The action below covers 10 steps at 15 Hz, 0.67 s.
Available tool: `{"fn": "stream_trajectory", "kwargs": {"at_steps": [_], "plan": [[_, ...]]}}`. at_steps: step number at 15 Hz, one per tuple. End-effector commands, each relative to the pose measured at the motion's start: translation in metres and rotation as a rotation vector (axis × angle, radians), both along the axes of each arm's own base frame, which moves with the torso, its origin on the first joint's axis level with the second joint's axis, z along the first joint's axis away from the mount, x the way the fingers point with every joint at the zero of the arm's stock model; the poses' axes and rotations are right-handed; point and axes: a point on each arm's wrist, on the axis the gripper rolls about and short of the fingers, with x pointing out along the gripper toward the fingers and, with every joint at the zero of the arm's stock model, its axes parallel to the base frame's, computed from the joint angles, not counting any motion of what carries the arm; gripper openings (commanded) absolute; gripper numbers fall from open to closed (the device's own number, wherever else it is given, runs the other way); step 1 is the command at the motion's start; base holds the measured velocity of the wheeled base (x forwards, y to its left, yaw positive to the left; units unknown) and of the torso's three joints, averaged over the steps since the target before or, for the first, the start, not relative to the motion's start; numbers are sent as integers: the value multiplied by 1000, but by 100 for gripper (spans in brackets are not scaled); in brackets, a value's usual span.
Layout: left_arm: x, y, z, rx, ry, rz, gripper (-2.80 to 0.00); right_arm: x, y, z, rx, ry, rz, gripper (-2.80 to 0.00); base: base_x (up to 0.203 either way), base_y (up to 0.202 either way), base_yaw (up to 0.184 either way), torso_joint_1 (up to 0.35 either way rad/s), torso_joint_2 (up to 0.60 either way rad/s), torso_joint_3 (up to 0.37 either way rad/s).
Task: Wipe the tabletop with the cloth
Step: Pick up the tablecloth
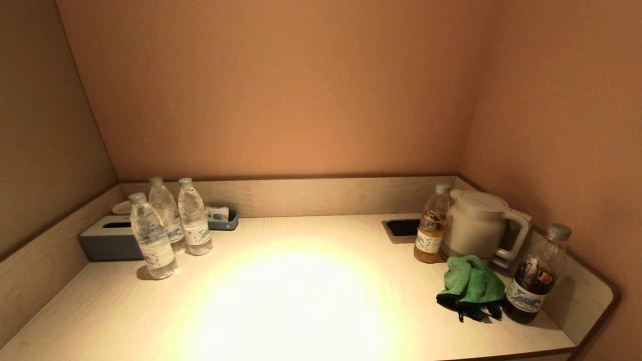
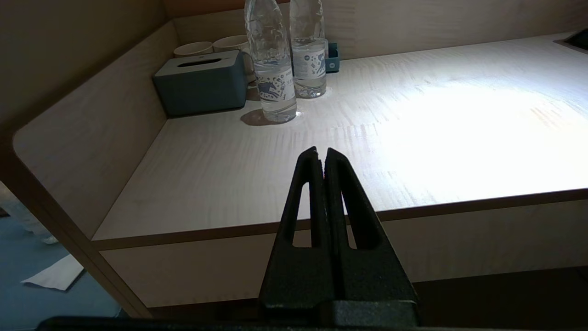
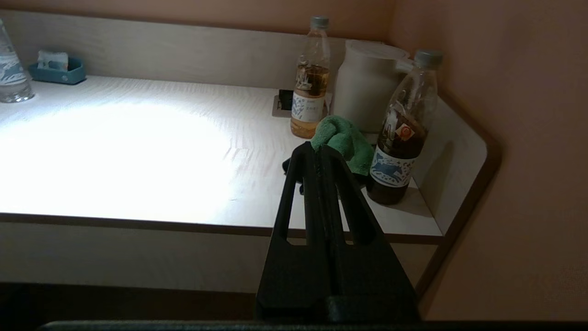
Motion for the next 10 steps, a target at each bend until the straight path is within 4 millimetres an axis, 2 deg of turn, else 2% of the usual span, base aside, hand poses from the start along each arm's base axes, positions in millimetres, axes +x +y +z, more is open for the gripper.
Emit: {"fn": "stream_trajectory", "kwargs": {"at_steps": [1,3,5,8,10], "plan": [[0,0,0,-1,2,1,-280,10,1,21,-5,140,50,-280,0,0,0,0,0,0],[0,0,0,-1,1,1,-280,24,2,41,-5,201,70,-280,0,0,0,0,0,0],[0,0,0,1,1,1,-280,57,2,59,0,316,65,-280,0,0,0,0,0,0],[0,0,0,-1,1,1,-280,153,3,70,-8,597,-11,-280,0,0,0,0,0,0],[0,0,0,1,1,1,-280,222,3,59,-30,724,-81,-280,0,0,0,0,0,0]]}}
